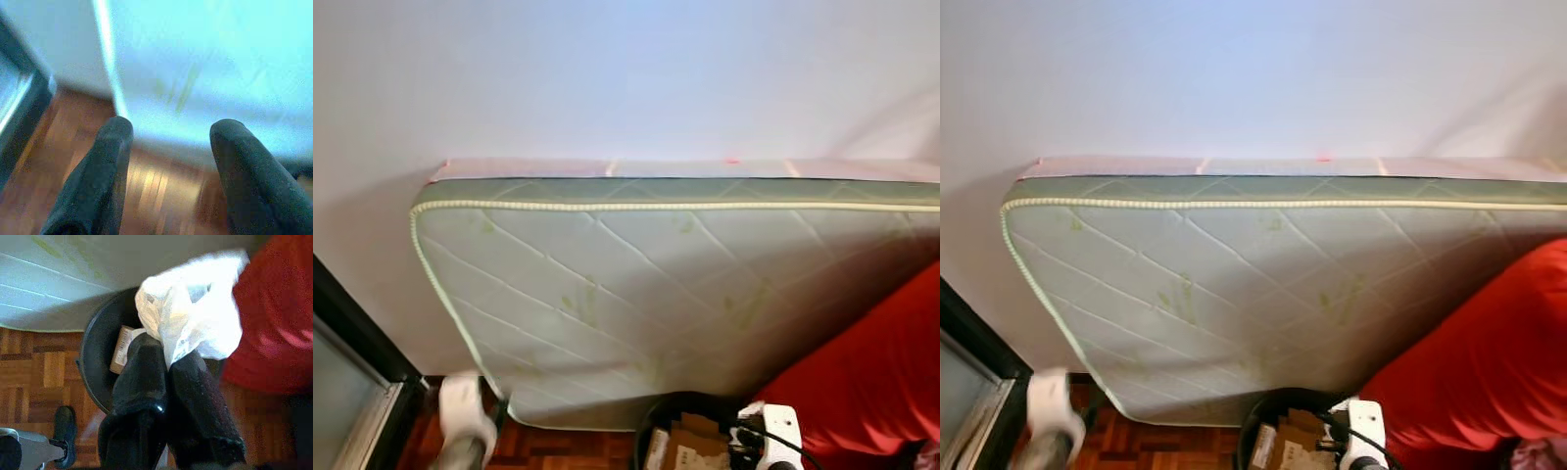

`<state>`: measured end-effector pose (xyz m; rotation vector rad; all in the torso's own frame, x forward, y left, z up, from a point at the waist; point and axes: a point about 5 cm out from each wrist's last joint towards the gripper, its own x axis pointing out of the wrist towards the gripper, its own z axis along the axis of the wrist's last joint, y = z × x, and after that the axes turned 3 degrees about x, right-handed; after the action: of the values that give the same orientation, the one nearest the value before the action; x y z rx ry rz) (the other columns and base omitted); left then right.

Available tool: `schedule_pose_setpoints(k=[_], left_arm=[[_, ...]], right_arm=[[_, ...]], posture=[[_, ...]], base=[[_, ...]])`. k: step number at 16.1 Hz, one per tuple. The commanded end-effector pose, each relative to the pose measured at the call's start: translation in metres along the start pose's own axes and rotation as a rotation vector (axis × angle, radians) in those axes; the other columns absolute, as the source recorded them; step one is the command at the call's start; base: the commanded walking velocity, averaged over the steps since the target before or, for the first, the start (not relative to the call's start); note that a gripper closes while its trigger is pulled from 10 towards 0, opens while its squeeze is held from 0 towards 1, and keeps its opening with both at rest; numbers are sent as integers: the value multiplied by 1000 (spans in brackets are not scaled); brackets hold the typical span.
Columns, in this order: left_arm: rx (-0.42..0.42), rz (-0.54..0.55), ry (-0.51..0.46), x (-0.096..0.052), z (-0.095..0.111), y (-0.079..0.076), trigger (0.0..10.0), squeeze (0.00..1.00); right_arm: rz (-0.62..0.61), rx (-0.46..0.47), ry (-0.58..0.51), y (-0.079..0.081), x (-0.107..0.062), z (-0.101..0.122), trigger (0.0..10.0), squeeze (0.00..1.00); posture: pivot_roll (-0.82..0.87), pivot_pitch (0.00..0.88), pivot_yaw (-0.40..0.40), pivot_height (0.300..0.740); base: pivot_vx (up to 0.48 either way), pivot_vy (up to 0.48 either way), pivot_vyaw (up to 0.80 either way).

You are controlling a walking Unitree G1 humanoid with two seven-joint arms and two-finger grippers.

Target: Clean up the room

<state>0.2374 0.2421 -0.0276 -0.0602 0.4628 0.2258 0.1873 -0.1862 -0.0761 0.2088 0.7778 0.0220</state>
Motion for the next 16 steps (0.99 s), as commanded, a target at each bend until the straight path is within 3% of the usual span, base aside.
schedule_pose_setpoints(k=[1,2,3,5,7,12,16], left_arm=[[16,0,-73,1,10,1,10000,0],[10,-21,-189,-1,24,-6,10000,0],[8,-29,-226,-4,24,-12,10000,0],[23,-43,-238,-7,22,-19,10000,0],[46,-77,-256,-6,26,-29,10000,0],[61,-90,-294,1,44,-33,10000,0],[90,-118,-340,1,54,-35,10000,0]], right_arm=[[10,-1,-22,0,0,3,10000,0],[-9,-11,-25,-2,-1,2,10000,0],[-12,7,-28,-3,-1,2,10000,0],[76,-34,-254,21,12,57,10000,0],[123,-20,-339,29,13,72,10000,0],[131,6,-393,41,16,87,10000,0],[96,18,-445,26,9,84,10000,0]], posture=[[47,0,-26,740],[56,0,-27,740],[50,0,-24,740],[50,12,-20,740],[46,14,-16,740],[57,12,5,740],[55,69,-7,740]], base=[[0,0,0],[0,0,0],[0,0,0],[0,0,0],[0,0,0],[0,0,0],[0,0,0]])
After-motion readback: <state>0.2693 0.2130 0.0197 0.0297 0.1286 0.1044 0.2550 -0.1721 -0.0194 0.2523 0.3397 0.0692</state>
